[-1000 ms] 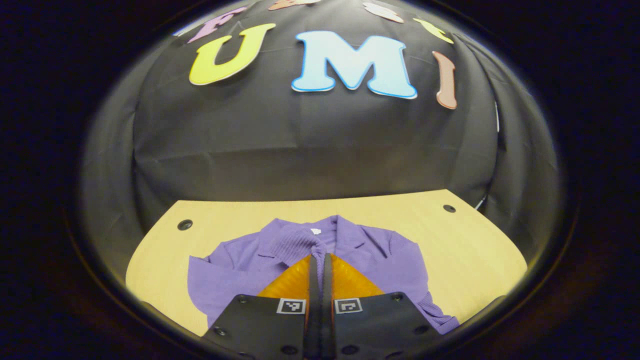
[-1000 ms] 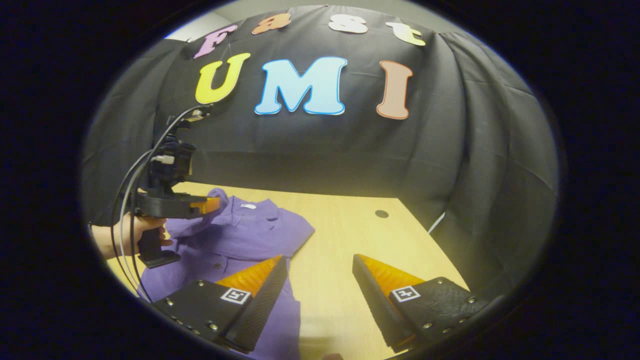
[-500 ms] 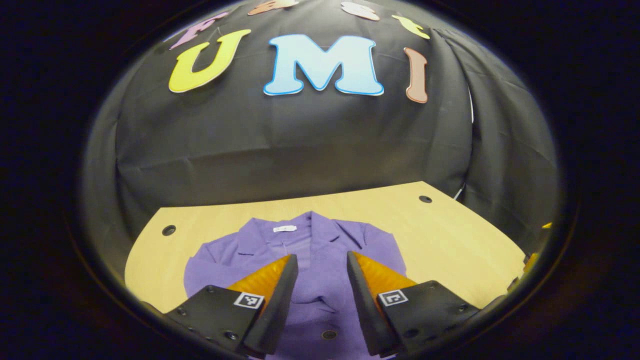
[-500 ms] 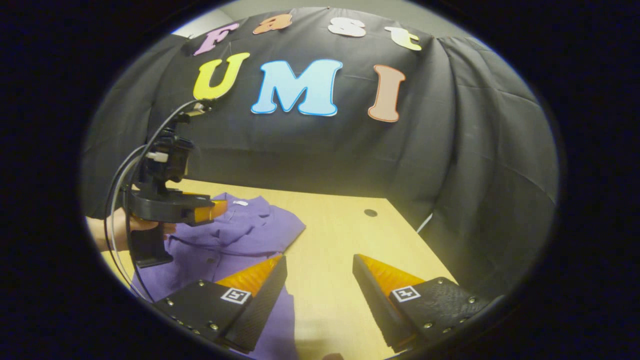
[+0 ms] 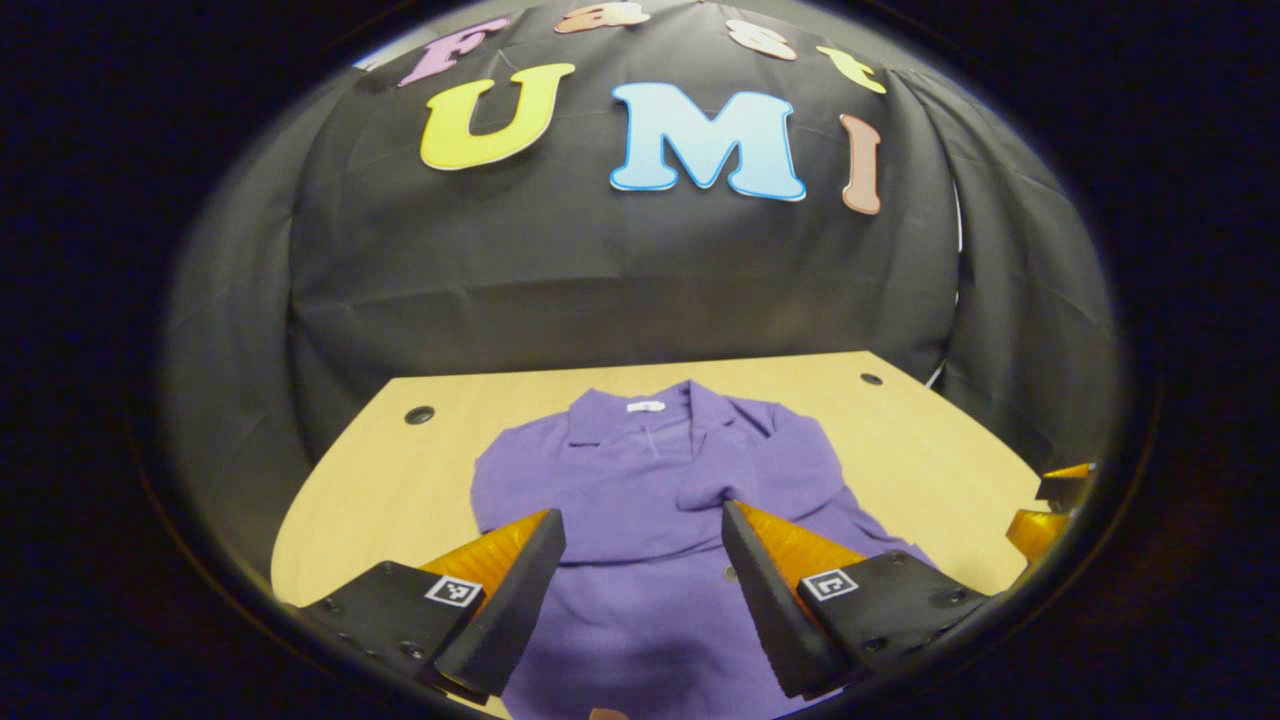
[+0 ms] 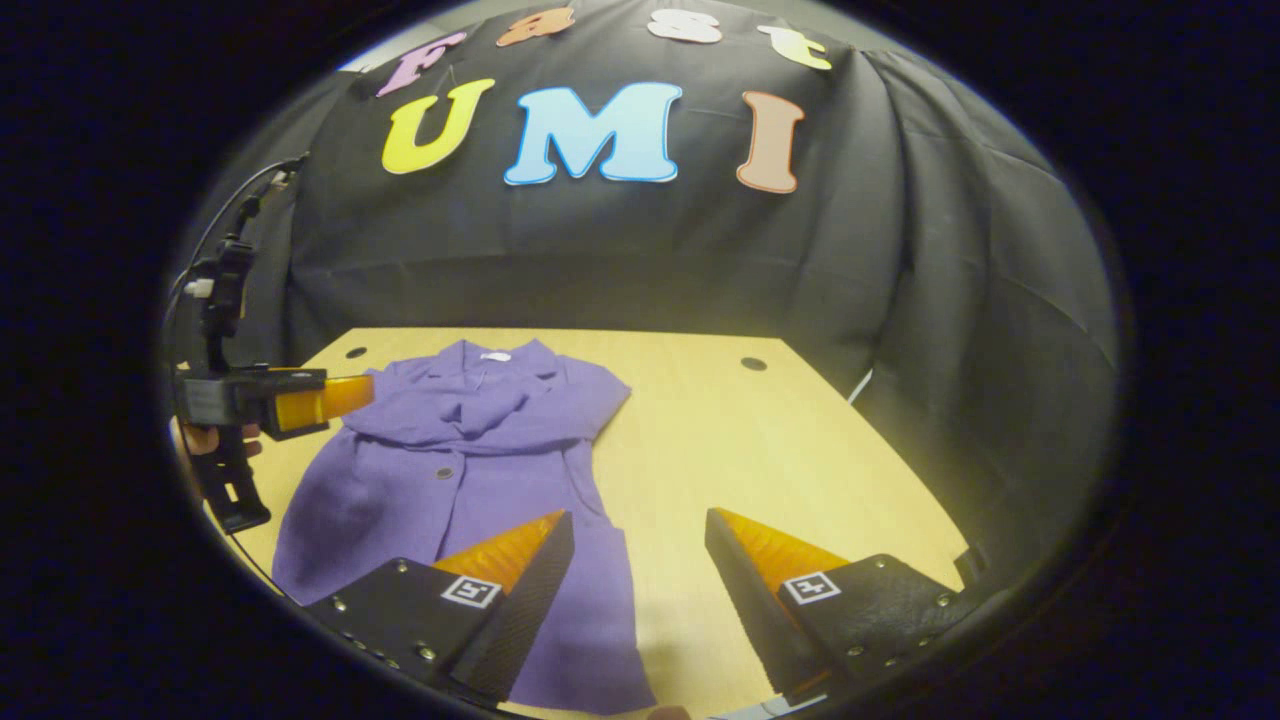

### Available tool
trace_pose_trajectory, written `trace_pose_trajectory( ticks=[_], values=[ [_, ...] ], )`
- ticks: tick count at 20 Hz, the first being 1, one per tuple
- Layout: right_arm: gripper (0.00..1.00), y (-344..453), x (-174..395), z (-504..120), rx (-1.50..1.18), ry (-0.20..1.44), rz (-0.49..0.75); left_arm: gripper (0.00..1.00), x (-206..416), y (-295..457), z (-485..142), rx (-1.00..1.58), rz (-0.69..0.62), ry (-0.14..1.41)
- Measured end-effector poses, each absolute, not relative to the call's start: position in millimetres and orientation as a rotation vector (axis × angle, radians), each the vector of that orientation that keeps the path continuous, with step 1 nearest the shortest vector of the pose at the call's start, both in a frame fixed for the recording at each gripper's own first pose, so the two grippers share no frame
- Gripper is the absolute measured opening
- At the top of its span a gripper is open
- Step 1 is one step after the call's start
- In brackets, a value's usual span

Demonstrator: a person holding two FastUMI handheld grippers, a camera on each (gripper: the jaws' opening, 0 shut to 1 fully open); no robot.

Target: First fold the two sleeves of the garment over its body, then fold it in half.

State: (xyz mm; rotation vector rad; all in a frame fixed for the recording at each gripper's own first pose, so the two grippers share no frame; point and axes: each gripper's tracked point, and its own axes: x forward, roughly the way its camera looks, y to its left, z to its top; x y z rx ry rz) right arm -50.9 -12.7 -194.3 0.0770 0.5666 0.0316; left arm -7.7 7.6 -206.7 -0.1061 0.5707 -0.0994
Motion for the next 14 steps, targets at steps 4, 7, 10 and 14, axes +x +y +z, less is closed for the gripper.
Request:
trace_pose_trajectory(
  ticks=[4,7,10,14],
  values=[
    [0.87,1.3,-70.2,-227.4,0.122,0.668,0.062,1.00,-74.9,29.2,-232.6,-0.131,-0.079,0.672],
    [0.86,3.9,-85.1,-248.4,0.128,0.733,0.064,1.00,-118.5,43.3,-252.9,-0.153,-0.057,0.738],
    [0.87,6.9,-99.3,-265.2,0.115,0.780,0.070,1.00,-154.3,56.9,-269.9,-0.175,-0.032,0.795],
    [0.87,10.9,-117.2,-283.7,0.103,0.838,0.074,1.00,-185.1,65.3,-287.6,-0.174,-0.024,0.863]
  ],
)
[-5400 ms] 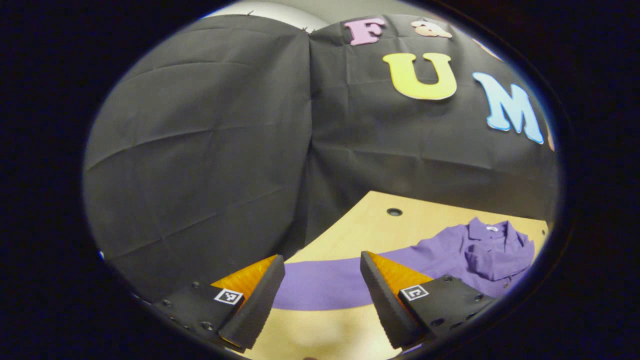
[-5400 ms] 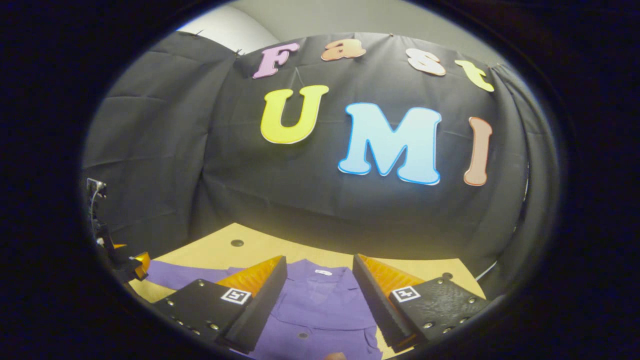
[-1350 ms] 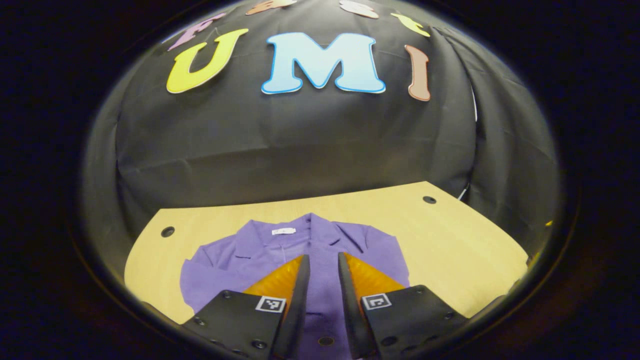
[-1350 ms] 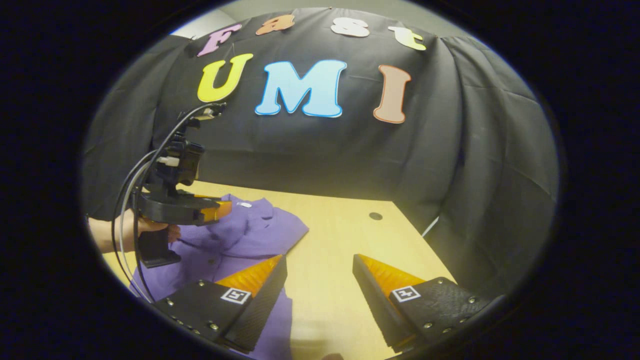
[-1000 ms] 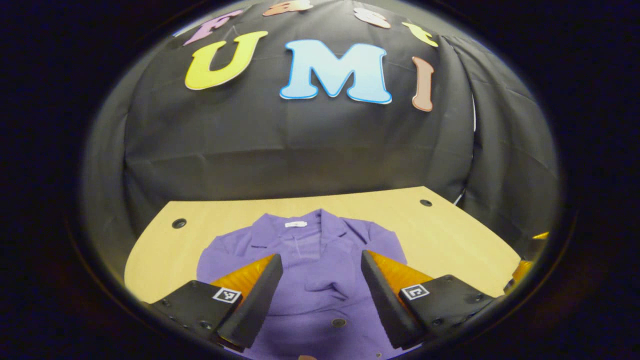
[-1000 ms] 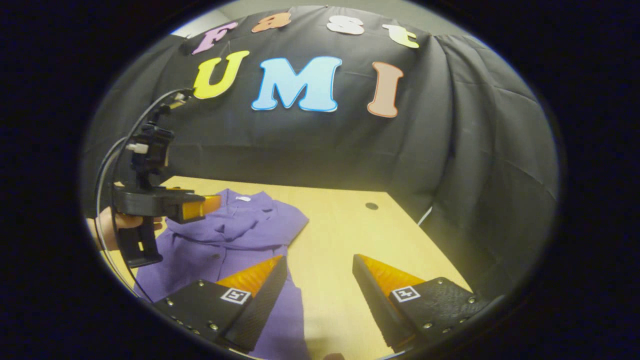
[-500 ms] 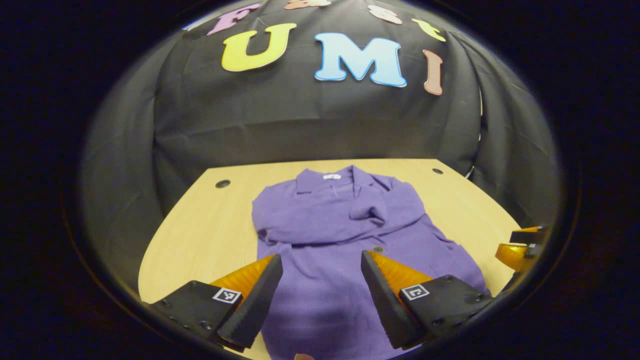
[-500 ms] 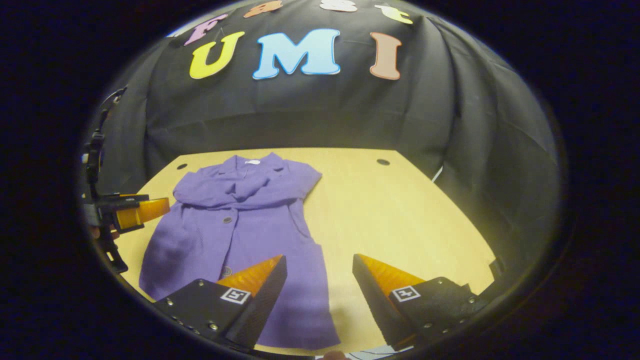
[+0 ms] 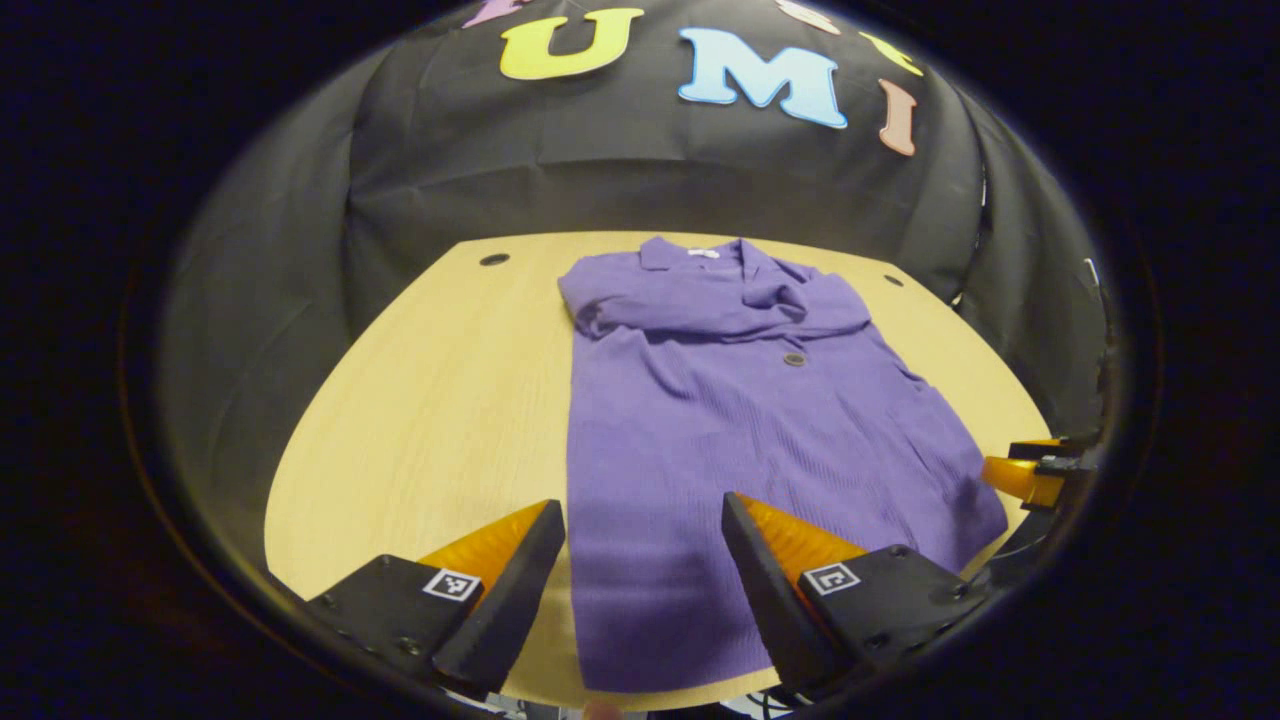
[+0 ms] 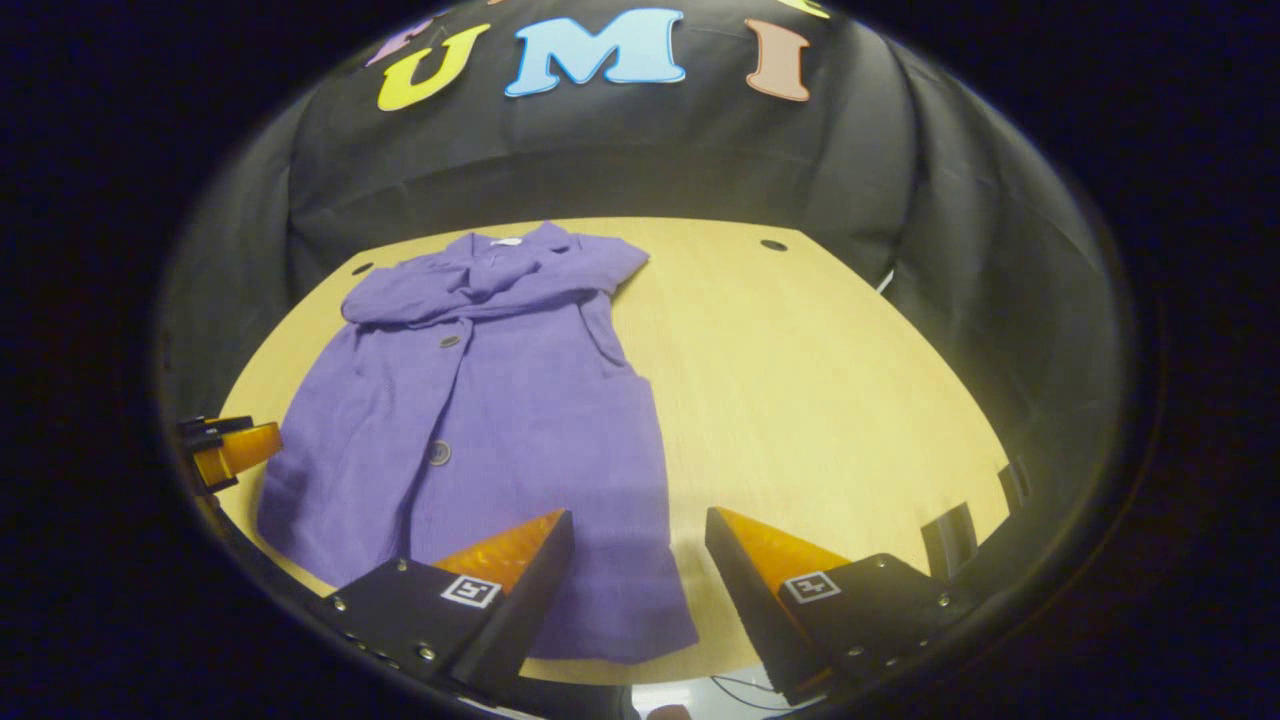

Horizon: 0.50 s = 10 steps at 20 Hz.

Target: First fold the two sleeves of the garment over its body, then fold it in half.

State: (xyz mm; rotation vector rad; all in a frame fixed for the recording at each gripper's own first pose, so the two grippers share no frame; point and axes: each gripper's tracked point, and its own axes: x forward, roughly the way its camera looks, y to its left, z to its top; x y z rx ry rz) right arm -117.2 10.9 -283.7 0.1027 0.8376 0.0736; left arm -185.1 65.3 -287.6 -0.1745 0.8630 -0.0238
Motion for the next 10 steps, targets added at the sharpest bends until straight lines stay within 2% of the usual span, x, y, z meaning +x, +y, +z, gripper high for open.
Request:
trace_pose_trajectory(
  ticks=[10],
  values=[
    [0.87,20.5,-137.4,-312.5,0.142,0.942,0.067,1.00,-248.2,71.0,-320.6,-0.171,-0.017,0.977]
  ],
)
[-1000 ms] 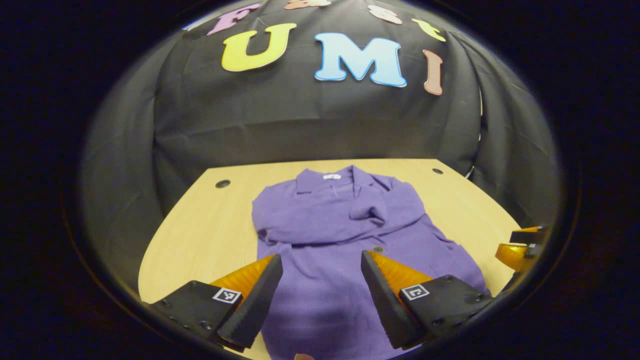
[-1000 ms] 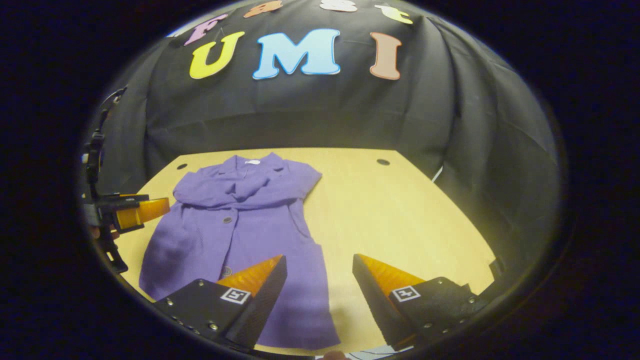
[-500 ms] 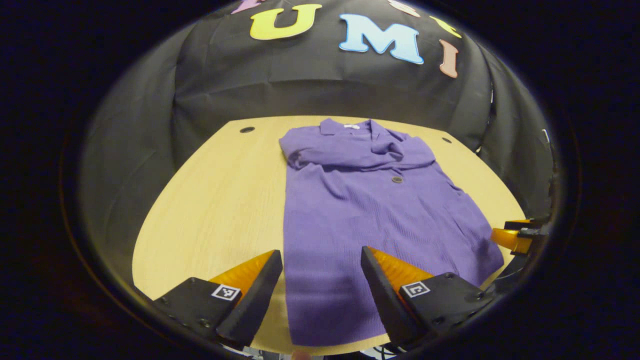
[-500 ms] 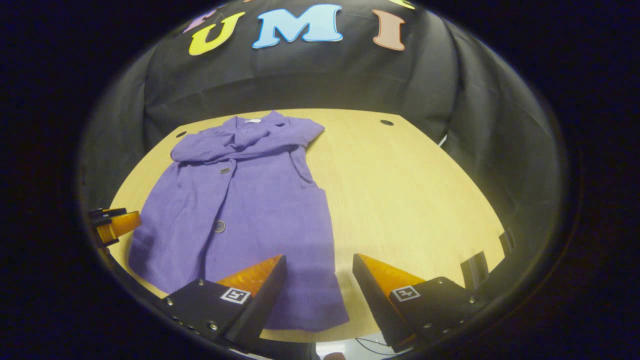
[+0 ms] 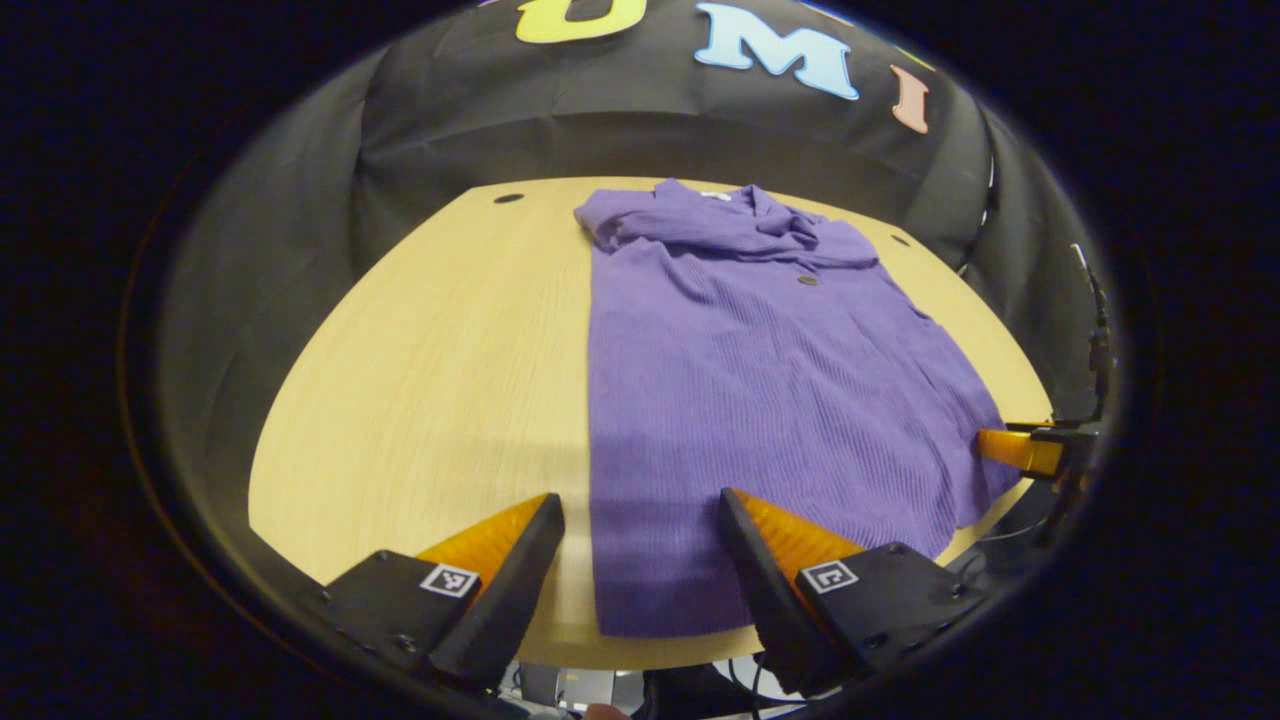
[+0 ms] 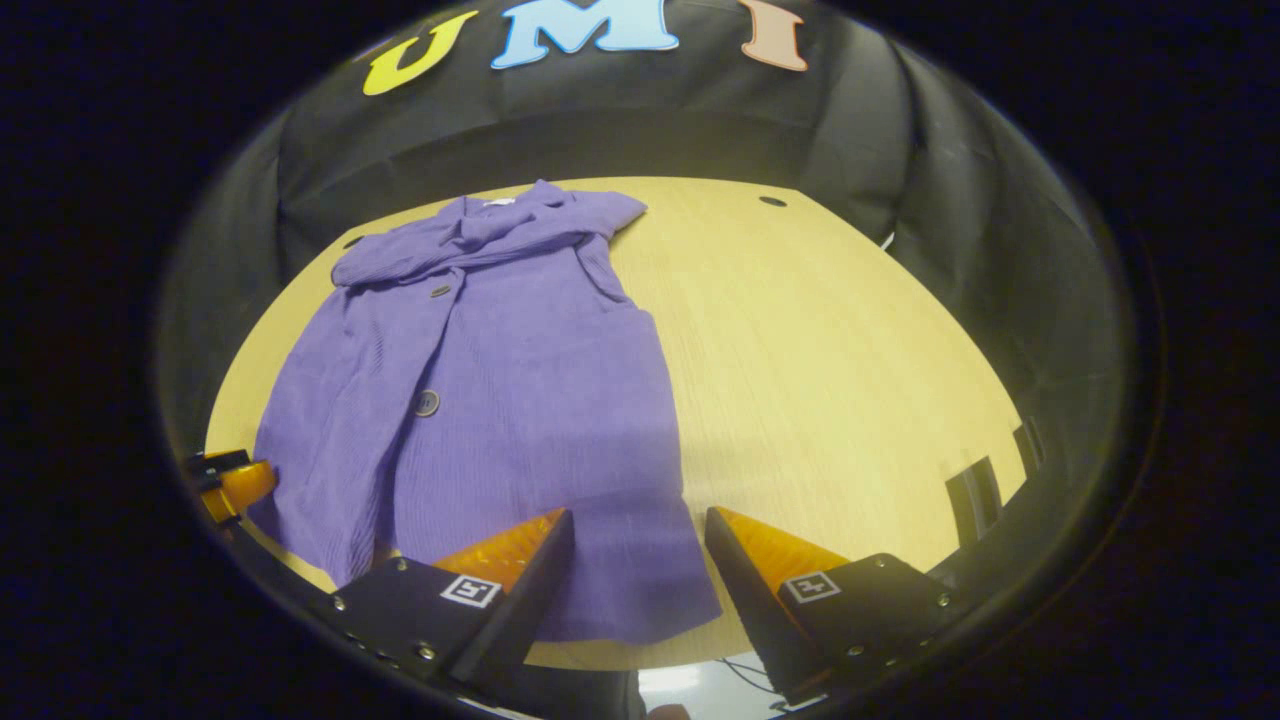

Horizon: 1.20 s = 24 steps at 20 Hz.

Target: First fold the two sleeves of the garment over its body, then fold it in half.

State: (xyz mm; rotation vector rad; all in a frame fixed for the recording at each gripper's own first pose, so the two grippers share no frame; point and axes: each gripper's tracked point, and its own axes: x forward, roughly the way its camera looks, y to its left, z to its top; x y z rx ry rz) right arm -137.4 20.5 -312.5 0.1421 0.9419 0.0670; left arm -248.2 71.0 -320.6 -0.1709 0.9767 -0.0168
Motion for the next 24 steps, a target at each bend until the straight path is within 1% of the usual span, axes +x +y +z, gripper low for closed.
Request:
trace_pose_trajectory(
  ticks=[5,6,7,8,9,10,11,12,13,14,15,16,17,20,24],
  values=[
    [0.89,25.8,-143.9,-317.2,0.182,0.982,0.082,1.00,-244.2,41.2,-320.7,-0.126,-0.066,0.975],
    [0.93,25.9,-143.7,-316.0,0.178,0.982,0.091,0.95,-243.3,34.0,-319.9,-0.120,-0.081,0.973],
    [0.93,27.6,-143.7,-315.2,0.173,0.979,0.099,0.89,-241.5,28.0,-318.9,-0.121,-0.092,0.970],
    [0.94,31.3,-144.7,-315.3,0.168,0.990,0.111,0.80,-240.3,24.1,-318.4,-0.116,-0.100,0.970],
    [0.83,32.5,-143.1,-315.5,0.160,0.997,0.118,0.71,-240.5,21.0,-318.9,-0.112,-0.108,0.972],
    [0.76,37.2,-141.5,-313.2,0.160,0.997,0.140,0.62,-237.9,19.0,-319.1,-0.100,-0.123,0.977],
    [0.55,38.1,-141.3,-312.8,0.187,1.004,0.117,0.53,-236.1,18.2,-319.2,-0.117,-0.125,0.973],
    [0.35,41.2,-141.5,-312.8,0.195,1.014,0.117,0.34,-233.2,17.1,-318.6,-0.136,-0.119,0.977],
    [0.36,40.8,-138.0,-308.9,0.181,1.006,0.132,0.27,-235.2,18.8,-318.3,-0.156,-0.107,0.988],
    [0.25,43.1,-140.0,-306.3,0.205,1.018,0.112,0.12,-233.2,17.8,-317.0,-0.180,-0.111,0.998],
    [0.13,47.3,-139.9,-305.3,0.224,1.028,0.129,0.13,-230.4,18.6,-316.6,-0.212,-0.103,1.010],
    [0.10,45.4,-137.0,-300.9,0.245,1.019,0.125,0.07,-231.1,19.9,-316.3,-0.241,-0.101,1.019],
    [0.05,48.9,-131.6,-295.4,0.281,1.010,0.137,0.07,-230.1,20.8,-313.7,-0.267,-0.098,1.024],
    [0.04,51.4,-108.0,-261.7,0.380,0.944,0.190,0.07,-216.8,23.8,-289.9,-0.315,-0.094,0.976],
    [0.04,50.5,-61.0,-214.4,0.372,0.833,0.252,0.07,-176.4,18.9,-250.2,-0.336,-0.104,0.875]
  ],
)
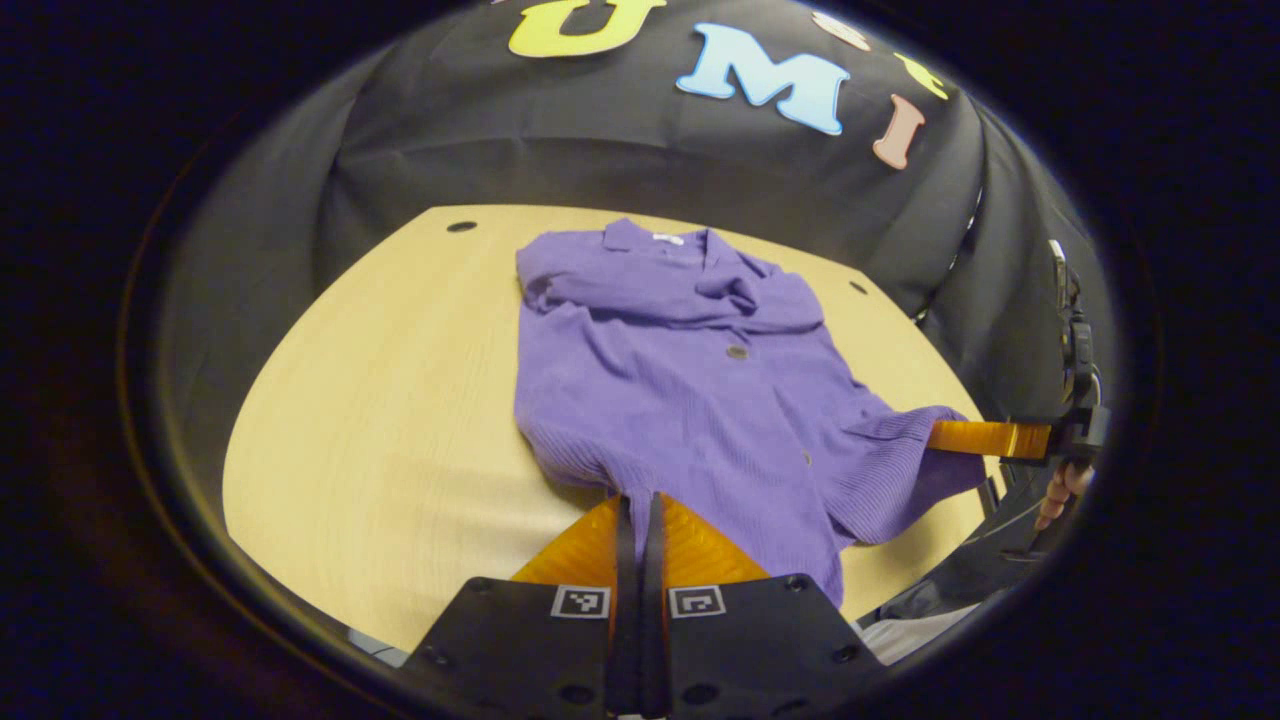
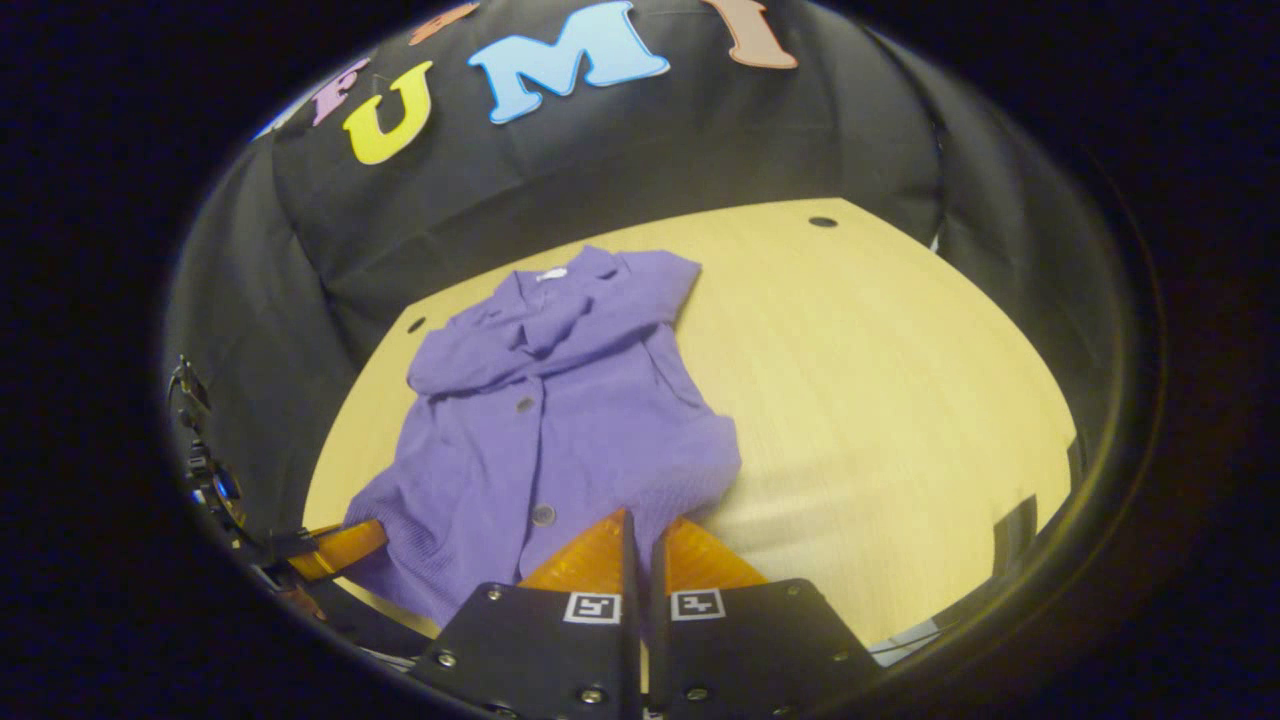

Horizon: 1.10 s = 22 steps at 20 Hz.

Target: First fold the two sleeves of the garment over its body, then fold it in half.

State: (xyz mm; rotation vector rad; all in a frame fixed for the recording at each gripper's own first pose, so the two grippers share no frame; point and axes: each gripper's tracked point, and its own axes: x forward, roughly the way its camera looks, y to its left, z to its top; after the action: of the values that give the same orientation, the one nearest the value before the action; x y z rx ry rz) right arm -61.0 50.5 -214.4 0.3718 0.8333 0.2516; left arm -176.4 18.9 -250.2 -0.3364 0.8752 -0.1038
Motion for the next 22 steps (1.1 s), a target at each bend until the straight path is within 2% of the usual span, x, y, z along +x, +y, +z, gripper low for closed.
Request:
trace_pose_trajectory(
  ticks=[11,22],
  values=[
    [0.03,70.6,97.7,-129.3,0.343,0.619,0.373,0.07,5.0,39.4,-173.9,-0.252,-0.066,0.637],
    [0.04,69.5,244.6,-126.4,0.310,0.563,0.370,0.07,149.3,81.7,-178.9,-0.198,0.013,0.549]
  ],
)
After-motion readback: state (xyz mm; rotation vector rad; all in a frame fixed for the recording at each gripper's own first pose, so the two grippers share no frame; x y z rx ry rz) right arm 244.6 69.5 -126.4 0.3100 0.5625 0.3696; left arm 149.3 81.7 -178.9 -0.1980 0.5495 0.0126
